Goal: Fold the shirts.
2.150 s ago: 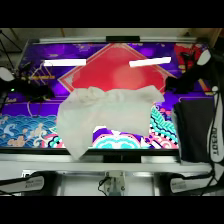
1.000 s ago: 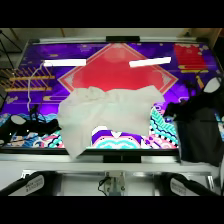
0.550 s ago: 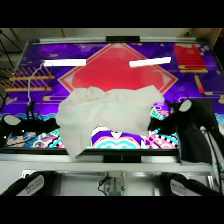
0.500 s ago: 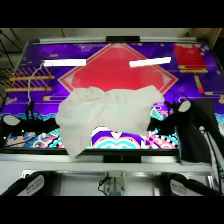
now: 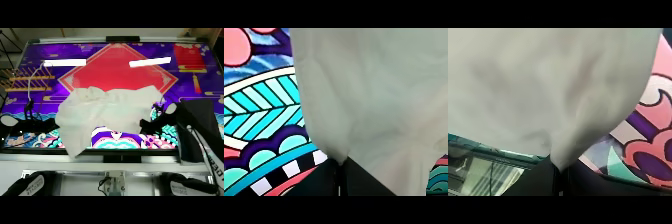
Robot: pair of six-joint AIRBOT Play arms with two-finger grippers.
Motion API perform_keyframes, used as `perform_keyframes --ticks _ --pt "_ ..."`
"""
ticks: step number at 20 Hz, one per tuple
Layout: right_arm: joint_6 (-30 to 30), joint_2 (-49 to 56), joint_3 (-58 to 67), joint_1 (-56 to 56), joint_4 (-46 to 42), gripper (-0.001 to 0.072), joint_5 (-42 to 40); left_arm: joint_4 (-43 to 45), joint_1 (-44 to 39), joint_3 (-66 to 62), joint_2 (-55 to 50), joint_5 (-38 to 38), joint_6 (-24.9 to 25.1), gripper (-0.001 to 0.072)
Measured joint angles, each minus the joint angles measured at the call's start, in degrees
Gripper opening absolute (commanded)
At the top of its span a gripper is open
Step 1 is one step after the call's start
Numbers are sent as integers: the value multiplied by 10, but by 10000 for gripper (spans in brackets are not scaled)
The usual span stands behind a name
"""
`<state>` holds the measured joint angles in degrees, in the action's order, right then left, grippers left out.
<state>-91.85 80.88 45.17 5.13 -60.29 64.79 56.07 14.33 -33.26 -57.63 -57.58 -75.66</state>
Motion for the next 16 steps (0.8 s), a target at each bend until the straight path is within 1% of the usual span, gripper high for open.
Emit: perform_keyframes --ticks 3,6,8,9,12,14,16 --pt "6 -12 16 8 -19 64 -9 7 0 -19 4 -15 0 35" --pt "21 -70 91 10 -55 64 33 39 0 -114 26 -55 1 35" --pt "31 -124 178 9 -133 64 53 67 0 -227 49 -83 2 35" --pt "38 -159 236 9 -180 64 64 80 0 -303 64 -92 2 35" --pt "47 -252 418 10 -315 64 55 95 0 -540 104 -85 -4 36" --pt "51 -303 518 10 -355 64 45 104 0 -675 125 -61 -21 36" --pt "51 -349 587 10 -368 64 35 111 0 -768 147 -43 -43 35"
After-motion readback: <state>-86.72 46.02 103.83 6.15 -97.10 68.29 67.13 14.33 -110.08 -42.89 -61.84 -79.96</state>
